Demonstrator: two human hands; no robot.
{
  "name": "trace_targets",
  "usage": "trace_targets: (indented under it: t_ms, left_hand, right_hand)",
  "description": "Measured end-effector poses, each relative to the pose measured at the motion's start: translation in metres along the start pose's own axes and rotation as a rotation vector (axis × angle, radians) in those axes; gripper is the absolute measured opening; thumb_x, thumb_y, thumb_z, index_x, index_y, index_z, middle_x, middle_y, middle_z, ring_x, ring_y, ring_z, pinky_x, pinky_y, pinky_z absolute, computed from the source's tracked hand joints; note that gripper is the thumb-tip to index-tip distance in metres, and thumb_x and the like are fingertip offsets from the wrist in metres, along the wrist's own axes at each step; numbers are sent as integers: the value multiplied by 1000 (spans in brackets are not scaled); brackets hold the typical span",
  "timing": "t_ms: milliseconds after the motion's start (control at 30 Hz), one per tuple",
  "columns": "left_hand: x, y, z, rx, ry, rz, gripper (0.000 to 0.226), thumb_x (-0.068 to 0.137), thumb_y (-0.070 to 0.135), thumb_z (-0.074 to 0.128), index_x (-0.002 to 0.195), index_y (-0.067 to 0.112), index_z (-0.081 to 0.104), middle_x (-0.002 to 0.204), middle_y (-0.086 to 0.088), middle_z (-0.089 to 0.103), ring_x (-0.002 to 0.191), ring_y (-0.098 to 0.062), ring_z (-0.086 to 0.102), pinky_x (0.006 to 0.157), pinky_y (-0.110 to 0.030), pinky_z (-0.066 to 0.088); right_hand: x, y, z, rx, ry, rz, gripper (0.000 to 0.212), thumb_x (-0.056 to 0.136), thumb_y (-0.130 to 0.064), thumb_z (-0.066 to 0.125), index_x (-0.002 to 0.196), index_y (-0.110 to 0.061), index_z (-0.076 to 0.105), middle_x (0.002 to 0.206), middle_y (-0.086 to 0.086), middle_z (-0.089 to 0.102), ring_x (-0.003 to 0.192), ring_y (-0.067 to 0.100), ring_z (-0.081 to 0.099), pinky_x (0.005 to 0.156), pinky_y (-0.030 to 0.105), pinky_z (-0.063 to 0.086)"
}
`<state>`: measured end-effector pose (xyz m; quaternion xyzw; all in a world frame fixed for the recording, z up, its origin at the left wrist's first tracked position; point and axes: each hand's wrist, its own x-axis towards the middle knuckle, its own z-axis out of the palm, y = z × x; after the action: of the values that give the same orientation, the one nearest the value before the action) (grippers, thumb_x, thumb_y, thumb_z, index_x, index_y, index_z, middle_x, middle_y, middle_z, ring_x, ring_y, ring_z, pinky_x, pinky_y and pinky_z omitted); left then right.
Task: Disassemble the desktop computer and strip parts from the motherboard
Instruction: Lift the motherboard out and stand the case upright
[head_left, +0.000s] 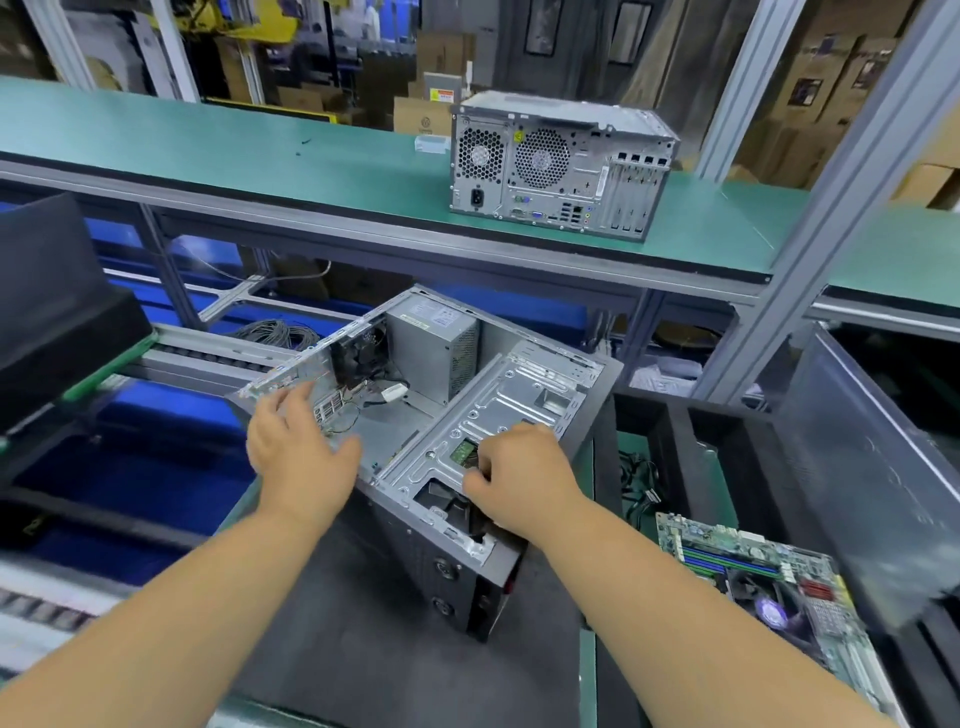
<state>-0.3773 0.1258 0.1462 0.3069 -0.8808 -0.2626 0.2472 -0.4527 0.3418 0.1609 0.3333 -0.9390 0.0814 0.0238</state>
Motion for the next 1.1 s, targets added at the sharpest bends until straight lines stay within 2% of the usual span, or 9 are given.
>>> trace_targets:
  t_ms: [133,233,300,433,600,700,800,867,1100]
  left_hand:
    - [-36,27,19,-97,31,-280,90,78,23,71,150,16,18,155,-19,7,141,-37,11,117,-49,11]
    - [-50,41,31,-146,19,-475,89,80,25,66,151,19,12,157,-17,-2,143,-37,7,117,-51,10]
    - [-55,48,35,-172,26,-566,89,80,26,64,151,22,11,158,-16,-1,144,-35,6,118,-49,9]
    - [-57,61,41,-215,50,-672,88,81,29,61,150,26,8,157,-14,10,143,-34,13,117,-48,16]
    - [-58,74,46,-209,67,-660,81,86,24,56,150,23,7,156,-12,14,140,-36,22,112,-51,28]
    - [-60,75,48,-153,66,-614,77,90,29,55,151,25,8,155,-13,13,137,-37,24,106,-51,36]
    - [-57,75,50,-99,58,-612,80,92,36,56,153,27,5,154,-14,11,138,-36,23,100,-49,40]
    - [-52,73,50,-78,50,-601,81,93,37,56,154,29,3,154,-14,11,138,-36,23,98,-48,41]
    - [-19,45,44,-20,-47,-496,78,93,40,55,153,30,7,152,-15,14,132,-40,32,97,-50,45]
  right_hand:
    - [-1,25,4,159,19,-68,32,93,-31,48,67,-17,59,67,-1,58,85,21,45,96,37,36]
    - [1,48,2,247,97,-85,26,97,-33,48,105,-25,72,98,-4,64,100,21,45,98,38,32]
    - [7,66,-1,268,144,-40,30,97,-33,51,121,-24,65,115,0,60,111,24,46,99,40,33]
    - [31,99,-6,272,155,68,36,97,-34,52,129,-19,57,130,6,55,122,27,45,102,40,34]
    - [65,126,-7,257,115,177,53,98,-42,49,140,-11,47,142,11,46,131,31,38,108,43,32]
    - [82,138,-5,159,52,182,63,99,-50,42,147,-9,37,150,13,38,137,32,32,114,42,26]
    - [92,143,1,54,-61,200,81,96,-65,31,157,-15,15,165,11,10,151,29,10,121,42,8]
    - [95,142,3,20,-101,223,87,93,-73,24,159,-21,5,166,10,-1,152,28,1,122,44,3]
    - [87,123,5,-7,-86,306,93,89,-80,15,159,-19,4,165,14,4,152,32,3,122,46,4]
